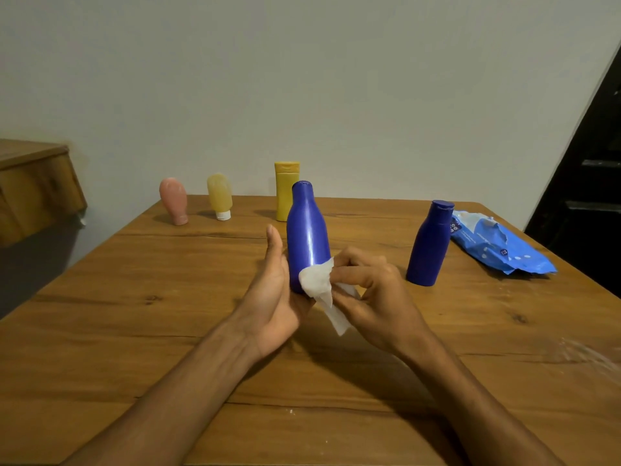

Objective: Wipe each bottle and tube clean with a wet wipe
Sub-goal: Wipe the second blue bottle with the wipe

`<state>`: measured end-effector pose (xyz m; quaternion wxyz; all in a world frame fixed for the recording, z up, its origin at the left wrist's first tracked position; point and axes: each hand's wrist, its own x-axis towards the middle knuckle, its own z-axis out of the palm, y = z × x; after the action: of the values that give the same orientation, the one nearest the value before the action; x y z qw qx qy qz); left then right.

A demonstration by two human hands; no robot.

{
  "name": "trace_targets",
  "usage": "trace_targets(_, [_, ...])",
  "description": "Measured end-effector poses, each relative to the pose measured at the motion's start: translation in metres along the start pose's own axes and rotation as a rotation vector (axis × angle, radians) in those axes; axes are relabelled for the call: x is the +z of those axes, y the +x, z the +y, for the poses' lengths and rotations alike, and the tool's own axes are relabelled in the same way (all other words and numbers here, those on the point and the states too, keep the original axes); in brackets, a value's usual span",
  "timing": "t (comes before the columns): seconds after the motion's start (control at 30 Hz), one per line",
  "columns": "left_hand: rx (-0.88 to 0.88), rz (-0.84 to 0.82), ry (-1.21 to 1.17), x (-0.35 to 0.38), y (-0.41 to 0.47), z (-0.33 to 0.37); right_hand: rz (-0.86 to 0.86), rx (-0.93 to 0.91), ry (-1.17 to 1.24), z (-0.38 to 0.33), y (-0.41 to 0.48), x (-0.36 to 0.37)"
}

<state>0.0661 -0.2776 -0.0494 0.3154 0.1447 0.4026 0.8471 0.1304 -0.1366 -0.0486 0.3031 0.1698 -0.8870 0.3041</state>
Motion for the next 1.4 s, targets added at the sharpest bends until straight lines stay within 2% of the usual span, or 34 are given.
trace_targets(0.07, [0.021, 0.016, -0.036, 0.002, -0.001, 0.001, 0.072, 0.064, 0.06, 0.002, 0.0, -0.002])
trace_targets(0.2, [0.05, 0.027, -0.073, 0.003, -0.002, 0.002, 0.344, 0.284, 0.223, 0.007, 0.004, -0.005])
trace_targets(0.3, [0.048, 0.014, -0.077, 0.003, -0.003, 0.003, 0.439, 0.413, 0.363, 0.009, 0.006, -0.009])
trace_targets(0.4, [0.047, 0.011, -0.064, 0.004, -0.005, 0.001, 0.417, 0.448, 0.477, 0.005, 0.005, -0.01])
trace_targets(0.53, [0.045, -0.016, -0.046, 0.004, -0.005, 0.0, 0.328, 0.408, 0.574, -0.005, 0.005, -0.01])
trace_targets(0.87, [0.097, 0.034, -0.048, 0.002, -0.002, -0.001, 0.245, 0.376, 0.513, -0.01, 0.003, -0.007])
trace_targets(1.0, [0.11, 0.075, 0.0, 0.002, -0.001, -0.002, 0.272, 0.343, 0.499, -0.01, 0.003, -0.007])
trace_targets(1.2, [0.062, 0.035, 0.054, 0.005, -0.004, -0.007, 0.283, 0.305, 0.401, -0.008, 0.003, -0.003])
trace_targets(1.4, [0.028, 0.001, 0.089, 0.004, -0.005, -0.007, 0.275, 0.282, 0.443, -0.011, 0.003, -0.001])
